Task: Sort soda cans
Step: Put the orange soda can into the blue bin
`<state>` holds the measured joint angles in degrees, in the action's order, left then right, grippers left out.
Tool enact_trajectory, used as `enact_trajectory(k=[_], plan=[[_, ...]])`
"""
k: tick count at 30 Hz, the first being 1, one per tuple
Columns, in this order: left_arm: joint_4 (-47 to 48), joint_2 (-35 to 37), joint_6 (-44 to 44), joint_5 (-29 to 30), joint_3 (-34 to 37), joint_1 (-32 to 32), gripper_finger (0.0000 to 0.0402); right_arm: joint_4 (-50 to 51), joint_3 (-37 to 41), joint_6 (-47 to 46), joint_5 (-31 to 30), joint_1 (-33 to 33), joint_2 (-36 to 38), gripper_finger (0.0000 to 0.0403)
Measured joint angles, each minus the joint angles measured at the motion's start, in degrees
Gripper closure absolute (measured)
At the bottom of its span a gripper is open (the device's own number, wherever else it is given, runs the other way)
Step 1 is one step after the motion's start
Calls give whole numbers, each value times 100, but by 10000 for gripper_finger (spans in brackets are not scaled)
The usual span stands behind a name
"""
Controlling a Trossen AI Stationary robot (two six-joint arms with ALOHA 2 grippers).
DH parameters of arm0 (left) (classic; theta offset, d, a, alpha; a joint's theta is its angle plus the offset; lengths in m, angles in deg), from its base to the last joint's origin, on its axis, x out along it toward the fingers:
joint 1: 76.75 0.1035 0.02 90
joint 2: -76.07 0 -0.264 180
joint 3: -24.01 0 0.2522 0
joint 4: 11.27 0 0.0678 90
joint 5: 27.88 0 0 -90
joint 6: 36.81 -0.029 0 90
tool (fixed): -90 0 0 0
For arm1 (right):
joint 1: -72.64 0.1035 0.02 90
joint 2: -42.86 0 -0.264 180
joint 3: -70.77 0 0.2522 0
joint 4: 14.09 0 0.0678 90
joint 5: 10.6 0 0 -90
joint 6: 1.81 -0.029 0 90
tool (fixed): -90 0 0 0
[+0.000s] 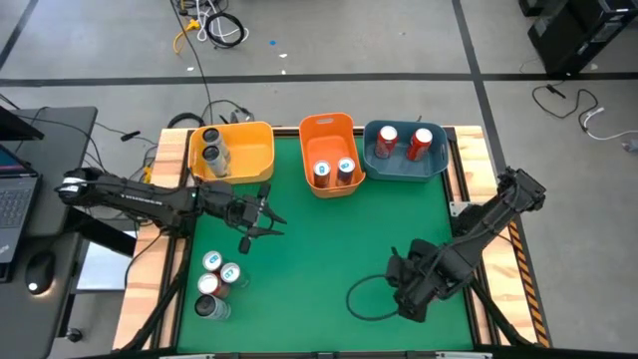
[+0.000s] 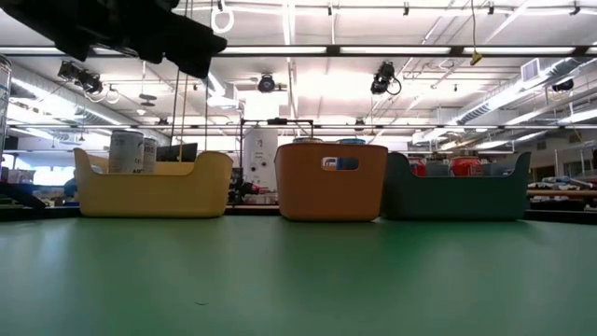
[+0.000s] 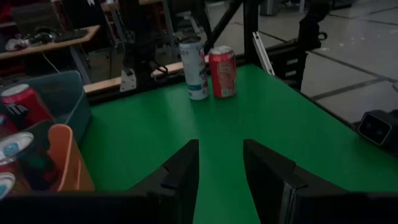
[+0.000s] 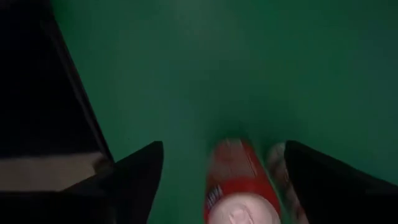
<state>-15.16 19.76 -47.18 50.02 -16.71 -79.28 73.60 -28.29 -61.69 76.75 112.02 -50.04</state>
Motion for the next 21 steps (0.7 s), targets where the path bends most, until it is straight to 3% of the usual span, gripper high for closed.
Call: enact_trajectory(k=[6,21], plan=[[-268,-302,9,2,0,-2,270,275,155,22,-4,256,-16,48],[-492,-418,28,17,-1,-17,270,75,1125,342,652,469,-22,43]])
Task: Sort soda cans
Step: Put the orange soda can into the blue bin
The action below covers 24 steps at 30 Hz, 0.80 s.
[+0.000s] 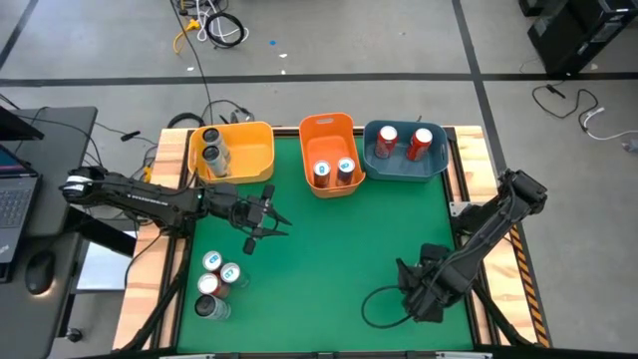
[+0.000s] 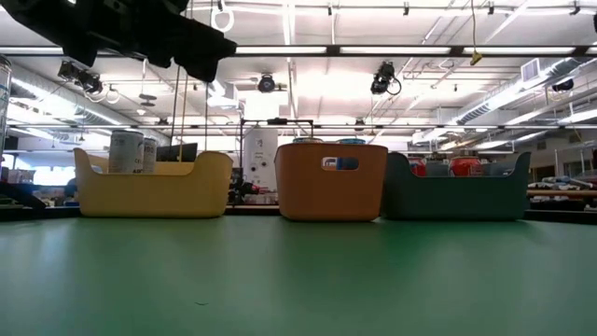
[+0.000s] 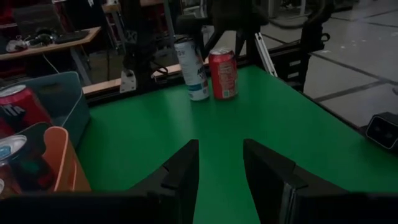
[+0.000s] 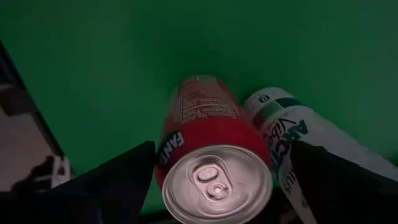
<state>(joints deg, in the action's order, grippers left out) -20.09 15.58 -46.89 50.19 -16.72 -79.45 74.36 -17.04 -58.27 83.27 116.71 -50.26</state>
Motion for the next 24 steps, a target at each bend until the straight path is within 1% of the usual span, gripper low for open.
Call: enact_trajectory(k=[4,7,9,12,19,22,24], plan=[[8,0,22,25,-1,0,270,-188,291,86,264,0,0,44],[14,2,24,27,-1,0,270,-220,394,78,347,0,30,55],[11,2,24,27,-1,0,270,-251,395,38,349,0,24,73],[10,2,27,29,-1,0,270,-250,339,-38,391,-34,9,117],[-33,2,108,65,-1,-4,270,-730,58,-8,392,-290,-20,119],[-21,2,138,93,-1,-4,270,-775,-237,117,253,-526,-22,119],[-30,2,138,128,-1,-4,270,-784,-463,256,58,-754,-21,119]])
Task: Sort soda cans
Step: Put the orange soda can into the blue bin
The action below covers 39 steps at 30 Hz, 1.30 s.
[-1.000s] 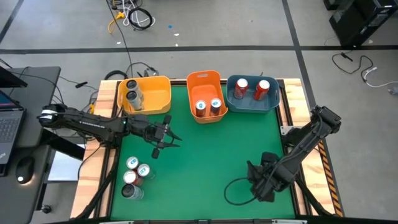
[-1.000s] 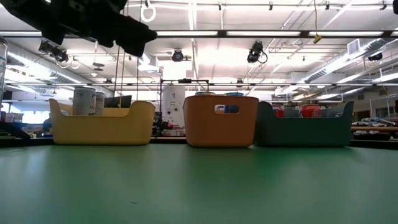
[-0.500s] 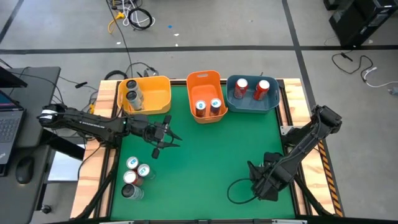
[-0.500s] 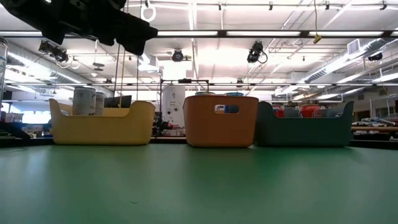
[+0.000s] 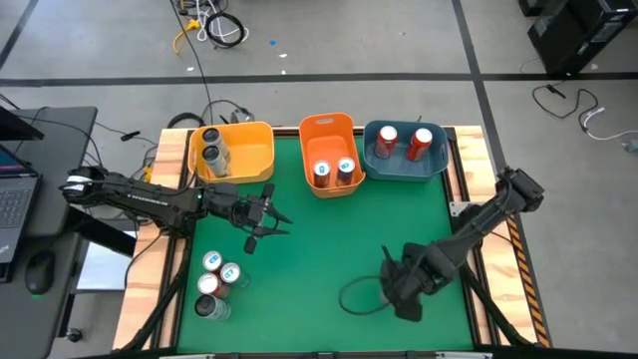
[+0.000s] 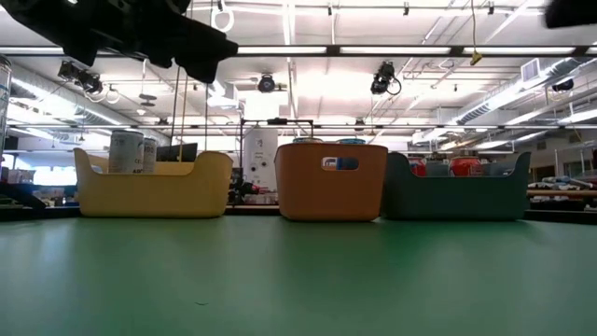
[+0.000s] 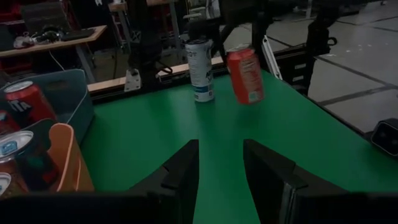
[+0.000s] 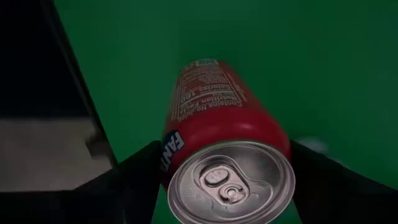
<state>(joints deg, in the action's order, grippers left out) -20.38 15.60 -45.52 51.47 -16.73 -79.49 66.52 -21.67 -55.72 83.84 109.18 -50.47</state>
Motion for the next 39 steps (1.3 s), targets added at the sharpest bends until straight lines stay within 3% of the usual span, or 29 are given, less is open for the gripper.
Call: enact_trajectory(k=[4,9,13,23,32,39], plan=[[0,0,0,65,0,0,270,284,-557,335,-646,-658,2,119],[4,0,0,100,0,0,270,1639,-1235,530,-1227,-1826,2,119],[5,0,-6,100,0,0,270,2357,-1604,932,-1456,-2926,19,119],[-9,2,-146,133,0,0,270,2301,-1518,2329,-1447,-5393,87,119],[-2,2,-149,133,0,0,270,2317,-1518,3170,-1563,-6733,78,119],[2,2,-151,131,0,0,270,2317,-1328,3448,-1714,-7315,76,119]])
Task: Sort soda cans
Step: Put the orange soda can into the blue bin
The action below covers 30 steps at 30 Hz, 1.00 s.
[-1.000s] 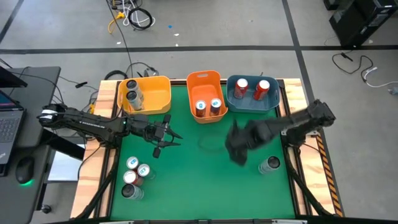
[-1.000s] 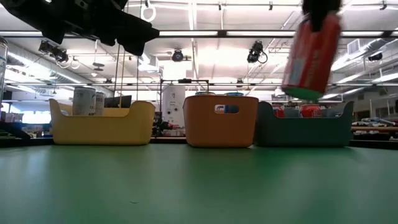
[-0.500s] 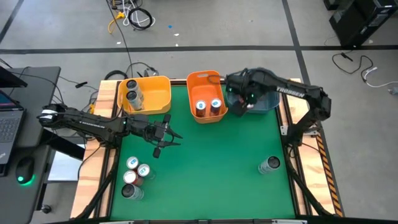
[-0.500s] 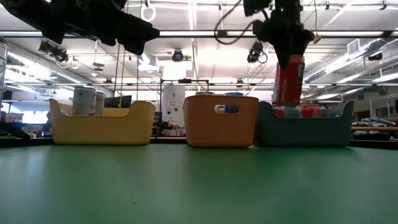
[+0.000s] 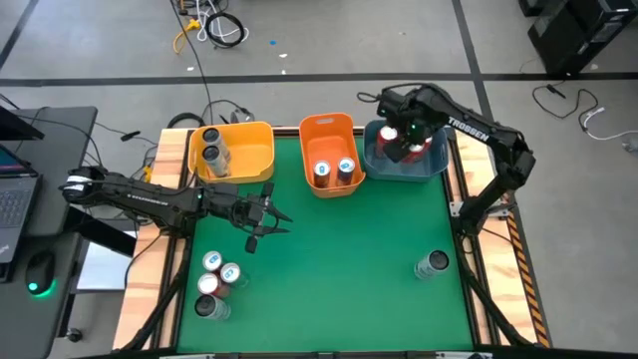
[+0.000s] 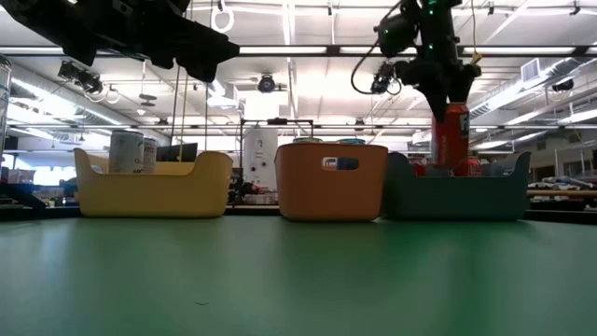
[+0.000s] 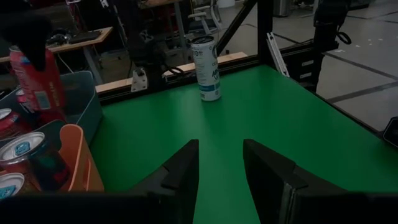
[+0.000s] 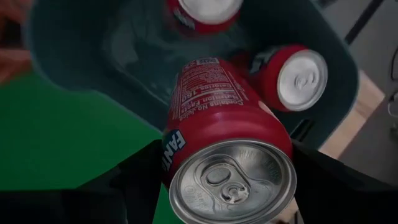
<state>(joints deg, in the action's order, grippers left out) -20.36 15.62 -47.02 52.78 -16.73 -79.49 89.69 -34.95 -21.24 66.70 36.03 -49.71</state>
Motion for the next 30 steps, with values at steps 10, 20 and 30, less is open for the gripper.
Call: enact_trajectory(k=[10,20,30], plan=[[1,0,0,26,0,0,270,-556,627,96,321,-75,-7,119],[8,0,2,42,0,0,270,-34,701,-165,-84,-365,-9,119],[142,0,2,39,-2,-2,270,-220,1438,-154,29,-586,2,119]])
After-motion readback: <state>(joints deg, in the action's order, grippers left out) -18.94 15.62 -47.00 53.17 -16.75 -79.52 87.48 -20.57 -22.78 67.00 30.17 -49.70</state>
